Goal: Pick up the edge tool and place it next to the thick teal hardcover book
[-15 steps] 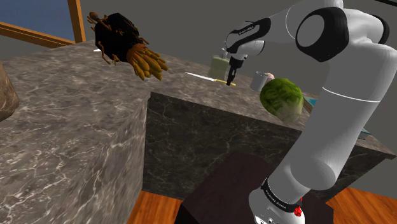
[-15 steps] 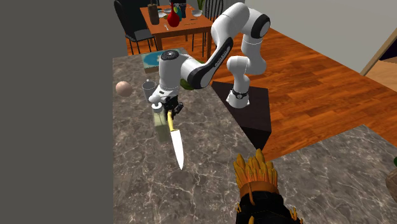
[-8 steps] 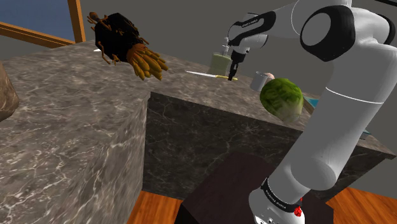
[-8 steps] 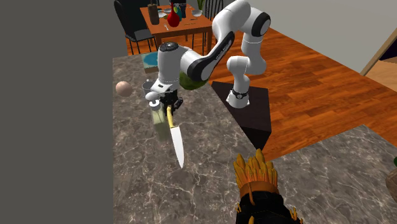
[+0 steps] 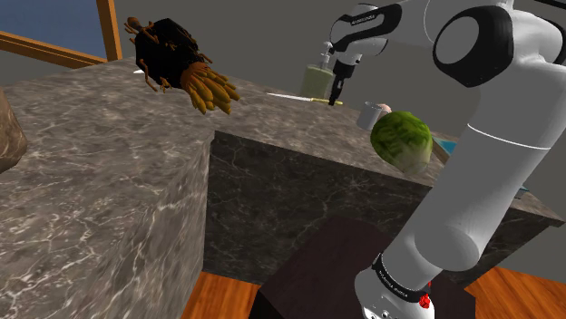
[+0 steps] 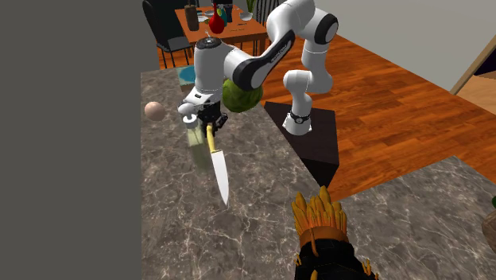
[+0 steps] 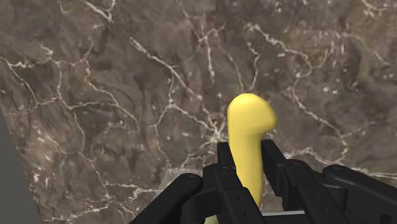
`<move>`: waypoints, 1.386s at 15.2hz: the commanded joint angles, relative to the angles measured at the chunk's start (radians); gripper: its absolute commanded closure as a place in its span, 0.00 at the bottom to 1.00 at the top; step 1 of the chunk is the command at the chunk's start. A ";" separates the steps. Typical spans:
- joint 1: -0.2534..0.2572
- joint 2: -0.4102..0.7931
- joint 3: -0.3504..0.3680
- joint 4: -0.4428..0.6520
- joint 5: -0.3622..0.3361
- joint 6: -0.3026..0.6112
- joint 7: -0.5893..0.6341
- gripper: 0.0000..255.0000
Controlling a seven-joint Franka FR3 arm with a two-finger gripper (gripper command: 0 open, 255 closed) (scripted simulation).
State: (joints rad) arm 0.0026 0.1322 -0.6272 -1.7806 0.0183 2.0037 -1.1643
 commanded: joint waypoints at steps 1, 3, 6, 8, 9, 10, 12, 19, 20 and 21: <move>0.001 -0.006 0.000 0.020 -0.004 -0.025 0.002 1.00; 0.001 -0.009 -0.001 0.044 -0.006 -0.051 0.002 1.00; -0.011 -0.016 -0.010 0.061 -0.007 -0.074 -0.019 1.00; -0.035 -0.024 -0.029 0.051 -0.005 -0.069 -0.063 1.00; -0.048 -0.026 -0.038 0.048 -0.003 -0.067 -0.085 1.00; -0.061 -0.027 -0.047 0.046 0.000 -0.065 -0.109 1.00; -0.088 -0.026 -0.066 0.045 0.009 -0.062 -0.157 1.00; -0.196 0.018 -0.131 0.082 0.070 -0.067 -0.342 1.00; -0.215 0.030 -0.138 0.093 0.082 -0.070 -0.370 1.00; -0.234 0.043 -0.146 0.105 0.096 -0.073 -0.399 1.00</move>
State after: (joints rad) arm -0.2127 0.1635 -0.7640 -1.6797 0.1037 1.9288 -1.5352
